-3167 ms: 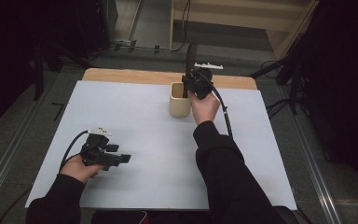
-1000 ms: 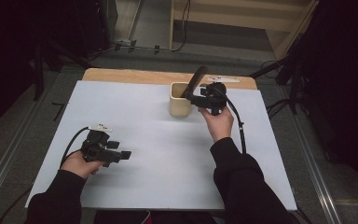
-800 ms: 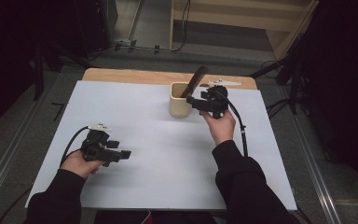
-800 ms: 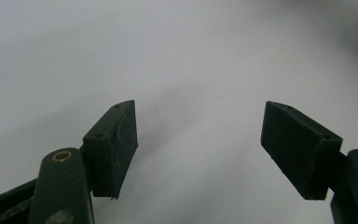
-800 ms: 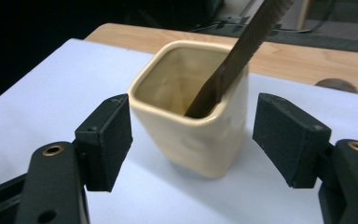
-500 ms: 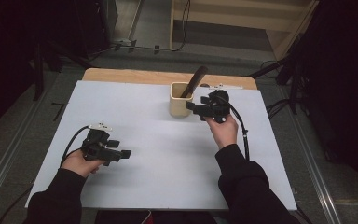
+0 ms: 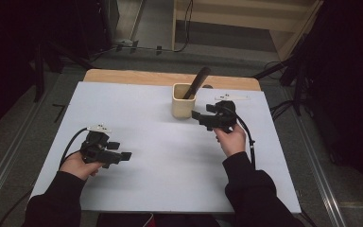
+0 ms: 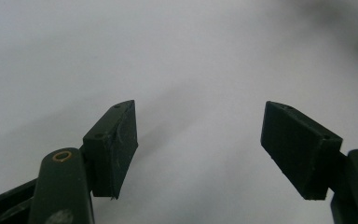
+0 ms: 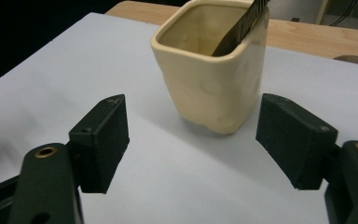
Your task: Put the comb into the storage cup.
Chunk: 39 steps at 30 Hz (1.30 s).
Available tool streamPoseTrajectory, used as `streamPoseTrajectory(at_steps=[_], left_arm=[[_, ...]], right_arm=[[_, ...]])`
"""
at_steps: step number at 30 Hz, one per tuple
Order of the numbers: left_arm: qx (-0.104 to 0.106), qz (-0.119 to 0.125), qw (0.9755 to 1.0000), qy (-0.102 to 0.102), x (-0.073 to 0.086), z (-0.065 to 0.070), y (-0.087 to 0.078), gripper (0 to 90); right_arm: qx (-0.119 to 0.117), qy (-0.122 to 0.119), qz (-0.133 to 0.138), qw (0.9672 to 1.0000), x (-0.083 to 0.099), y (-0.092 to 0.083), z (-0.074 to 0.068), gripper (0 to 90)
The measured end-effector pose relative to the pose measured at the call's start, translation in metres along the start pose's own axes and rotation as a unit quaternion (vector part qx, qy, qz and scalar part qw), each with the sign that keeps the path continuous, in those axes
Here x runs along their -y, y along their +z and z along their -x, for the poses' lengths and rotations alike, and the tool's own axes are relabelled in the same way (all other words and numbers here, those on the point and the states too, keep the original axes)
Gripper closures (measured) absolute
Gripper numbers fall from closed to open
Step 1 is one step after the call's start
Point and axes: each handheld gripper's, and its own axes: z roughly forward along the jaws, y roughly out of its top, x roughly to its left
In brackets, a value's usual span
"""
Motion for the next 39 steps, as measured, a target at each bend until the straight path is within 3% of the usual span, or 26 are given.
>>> streamPoseTrajectory(at_steps=[8, 24, 39], left_arm=[[0.002, 0.003, 1.0, 0.001, -0.001, 0.0, 0.0, 27.7], [0.005, 0.006, 0.9999, 0.008, -0.001, 0.002, 0.0, 27.7], [0.024, 0.019, 0.9995, 0.012, 0.0, 0.008, -0.004, 27.7]], right_arm=[[-0.007, -0.001, 0.002, 1.0, 0.011, -0.008, 0.001, 22.9], [-0.028, -0.014, -0.019, 0.9993, 0.037, -0.017, -0.004, 23.0], [-0.053, -0.031, -0.039, 0.9974, 0.056, -0.03, -0.009, 22.9]])
